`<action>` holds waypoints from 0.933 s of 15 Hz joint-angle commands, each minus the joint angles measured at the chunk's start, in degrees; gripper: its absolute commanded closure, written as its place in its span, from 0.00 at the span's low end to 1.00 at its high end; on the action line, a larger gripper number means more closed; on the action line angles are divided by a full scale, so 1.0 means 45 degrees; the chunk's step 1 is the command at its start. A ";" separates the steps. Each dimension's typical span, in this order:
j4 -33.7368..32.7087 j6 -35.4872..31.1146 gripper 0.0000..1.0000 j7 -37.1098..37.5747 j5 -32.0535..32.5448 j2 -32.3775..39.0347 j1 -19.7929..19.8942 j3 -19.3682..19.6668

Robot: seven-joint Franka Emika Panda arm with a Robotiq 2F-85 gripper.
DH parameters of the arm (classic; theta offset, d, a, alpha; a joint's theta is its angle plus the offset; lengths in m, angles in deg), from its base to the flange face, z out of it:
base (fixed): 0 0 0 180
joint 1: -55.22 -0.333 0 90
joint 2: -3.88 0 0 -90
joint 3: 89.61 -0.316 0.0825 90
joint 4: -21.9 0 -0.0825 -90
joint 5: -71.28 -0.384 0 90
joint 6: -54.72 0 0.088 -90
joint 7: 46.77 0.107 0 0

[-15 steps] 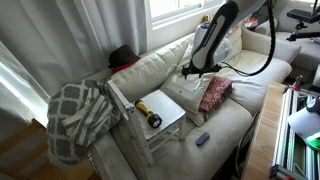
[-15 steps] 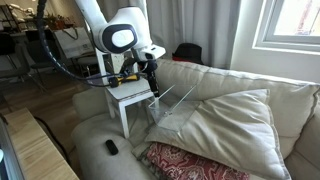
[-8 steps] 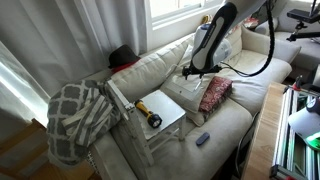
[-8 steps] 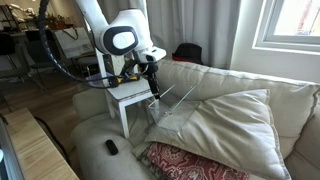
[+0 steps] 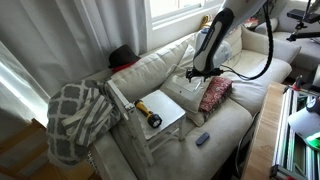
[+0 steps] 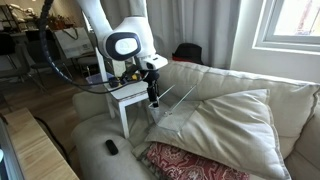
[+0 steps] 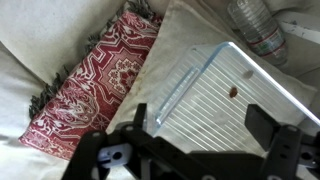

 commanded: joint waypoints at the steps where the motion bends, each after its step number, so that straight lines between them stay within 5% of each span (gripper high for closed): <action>1: -0.0692 0.0209 0.00 0.0626 -0.0487 0.0725 0.0606 -0.0539; 10: -0.2095 0.0209 0.01 0.2175 -0.1039 0.2271 0.1422 -0.1131; 12: -0.2330 0.0252 0.13 0.2363 -0.1045 0.2484 0.1564 -0.1225; 14: -0.2498 0.0288 0.37 0.2534 -0.1021 0.2646 0.1621 -0.1219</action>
